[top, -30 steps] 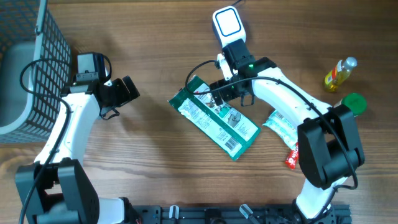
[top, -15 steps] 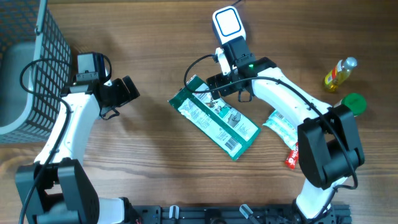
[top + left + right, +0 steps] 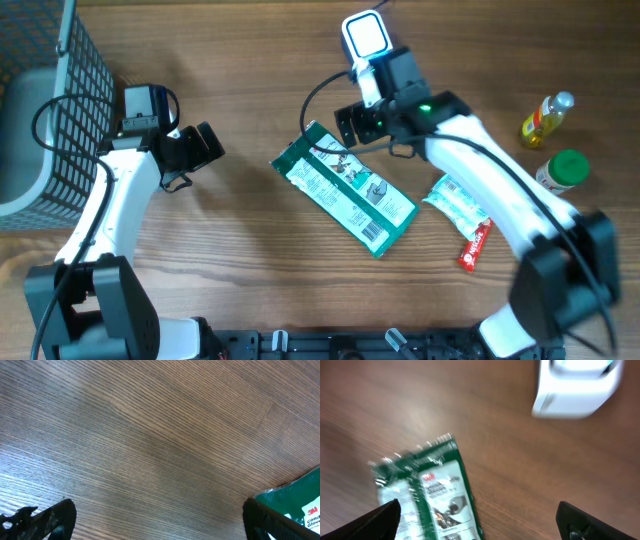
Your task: Scan the item barcode
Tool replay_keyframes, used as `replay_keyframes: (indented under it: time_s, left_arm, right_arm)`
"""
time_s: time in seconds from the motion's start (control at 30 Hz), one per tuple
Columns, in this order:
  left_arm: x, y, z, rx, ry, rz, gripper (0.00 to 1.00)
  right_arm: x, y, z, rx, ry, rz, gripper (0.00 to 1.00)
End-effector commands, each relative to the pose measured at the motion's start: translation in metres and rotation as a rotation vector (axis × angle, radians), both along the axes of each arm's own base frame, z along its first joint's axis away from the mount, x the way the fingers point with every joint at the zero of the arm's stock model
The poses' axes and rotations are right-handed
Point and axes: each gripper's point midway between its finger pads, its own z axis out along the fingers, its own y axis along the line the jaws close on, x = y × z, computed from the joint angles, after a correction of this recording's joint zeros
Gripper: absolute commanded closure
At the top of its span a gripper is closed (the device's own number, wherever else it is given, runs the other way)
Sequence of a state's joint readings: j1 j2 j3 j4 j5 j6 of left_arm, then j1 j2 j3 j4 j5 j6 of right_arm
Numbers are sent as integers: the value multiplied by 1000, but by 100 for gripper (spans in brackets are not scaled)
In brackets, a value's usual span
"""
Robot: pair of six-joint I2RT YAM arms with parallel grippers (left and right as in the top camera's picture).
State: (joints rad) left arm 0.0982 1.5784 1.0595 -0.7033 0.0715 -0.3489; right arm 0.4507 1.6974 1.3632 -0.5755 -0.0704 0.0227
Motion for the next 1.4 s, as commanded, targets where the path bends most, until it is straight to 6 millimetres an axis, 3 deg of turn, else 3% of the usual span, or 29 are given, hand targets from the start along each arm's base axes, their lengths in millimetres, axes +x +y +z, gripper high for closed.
replay_keyframes:
  time_s: [0.0,0.2,0.33,0.43,0.57,0.7,0.8,0.97,1.23,1.37]
  left_arm:
    - [2,3,1,11,-3,2,0]
    - [2,3,1,11,-3,2,0]
    - [2,3,1,11,-3,2,0]
    - [2,3,1,11,-4,2,0]
    - [2,3,1,11,-3,2,0]
    - [2,3,1,11,-4,2,0]
    - [2,3,1,11,-3,2,0]
    - [2,3,1,11,-4,2,0]
    - [2,3,1,11,-4,2,0]
    - [2,3,1,11,-4,2,0]
  right_arm:
    - [-15,-2,83,98,-171,7,0]
    - [-47,-42,186,74,-469,-29,0]
    - [-91,-63,251,157,-634,-42,0]
    - [-120,-85,285,120,-771,-42,0]
    - [-162,-111,312,122,-880,-41,0]
    - [-197,-136,318,153,-955,-76,0]
    - [-215,-153,307,153,-1011,-119,0]
    - [-239,-163,286,158,-1200,-137,0]
    - [-252,-164,277,236,-1595,-120,0]
    - [-247,-171,253,316,-1635,-170,0]
